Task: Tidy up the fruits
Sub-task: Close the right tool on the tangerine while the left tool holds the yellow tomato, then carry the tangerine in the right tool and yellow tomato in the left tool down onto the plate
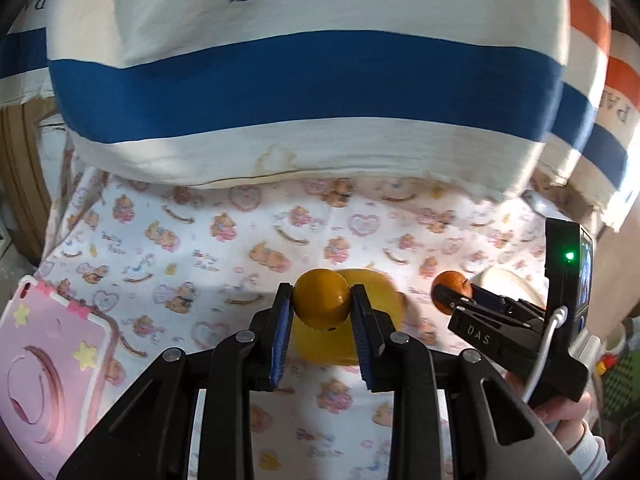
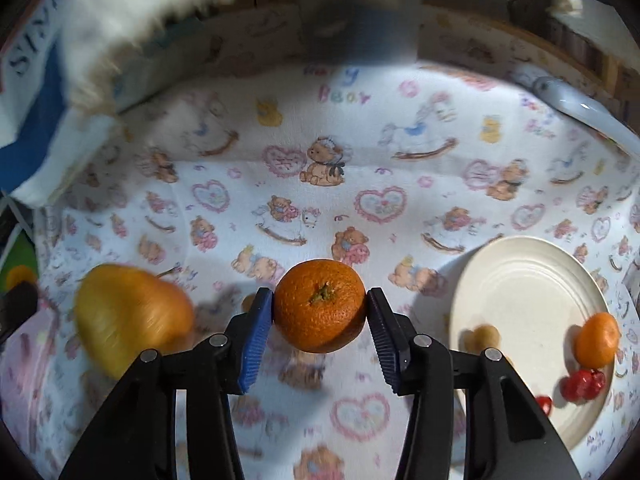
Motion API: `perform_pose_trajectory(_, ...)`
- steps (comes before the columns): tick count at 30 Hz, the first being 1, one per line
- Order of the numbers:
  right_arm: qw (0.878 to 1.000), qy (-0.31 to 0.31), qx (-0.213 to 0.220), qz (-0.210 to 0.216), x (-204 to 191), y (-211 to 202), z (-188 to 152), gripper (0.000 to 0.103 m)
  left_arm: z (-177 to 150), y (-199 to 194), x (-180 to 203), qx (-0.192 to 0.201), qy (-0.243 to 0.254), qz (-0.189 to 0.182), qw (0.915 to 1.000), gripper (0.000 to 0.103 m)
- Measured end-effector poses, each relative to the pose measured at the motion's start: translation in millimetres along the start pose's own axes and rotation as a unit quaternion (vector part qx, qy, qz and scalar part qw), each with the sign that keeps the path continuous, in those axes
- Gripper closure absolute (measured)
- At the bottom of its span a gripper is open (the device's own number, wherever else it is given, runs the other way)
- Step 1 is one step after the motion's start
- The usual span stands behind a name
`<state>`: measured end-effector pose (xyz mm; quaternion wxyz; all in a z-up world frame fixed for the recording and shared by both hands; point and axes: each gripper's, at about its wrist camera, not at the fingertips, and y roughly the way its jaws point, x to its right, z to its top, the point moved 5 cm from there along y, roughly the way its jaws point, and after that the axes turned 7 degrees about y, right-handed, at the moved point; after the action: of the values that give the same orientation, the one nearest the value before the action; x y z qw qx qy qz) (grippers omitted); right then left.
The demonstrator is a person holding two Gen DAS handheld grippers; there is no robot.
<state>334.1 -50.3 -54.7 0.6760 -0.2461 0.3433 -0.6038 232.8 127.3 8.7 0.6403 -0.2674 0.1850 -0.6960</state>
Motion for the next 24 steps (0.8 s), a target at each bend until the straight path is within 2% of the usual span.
perform_pose_trajectory(3, 1.000, 0.001, 0.006, 0.019, 5.5, -24.9, -8.0, 0.054, -3.1, -10.9, 18.1, 0.007, 0.016, -0.019, 0.9997, 0.075)
perform_pose_trajectory(6, 1.000, -0.008, 0.018, 0.023, 10.2, -41.9, -13.5, 0.054, -6.0, -22.6, 36.5, 0.025, 0.039, -0.023, 0.9987, 0.075)
perform_pose_trajectory(14, 0.998, -0.012, 0.040, 0.040, 24.5, -85.2, -33.9, 0.054, -11.5, -35.8, 57.5, 0.048, 0.053, -0.023, 0.9972, 0.075)
perform_pose_trajectory(17, 0.998, -0.017, 0.054, 0.042, 33.1, -101.4, -40.9, 0.054, -13.1, -40.7, 63.4, 0.072, 0.062, -0.007, 0.9955, 0.075)
perform_pose_trajectory(24, 0.996, -0.016, 0.076, 0.040, 59.6, -131.7, -42.4, 0.054, -16.4, -61.1, 84.0, 0.132, 0.091, -0.014, 0.9870, 0.075)
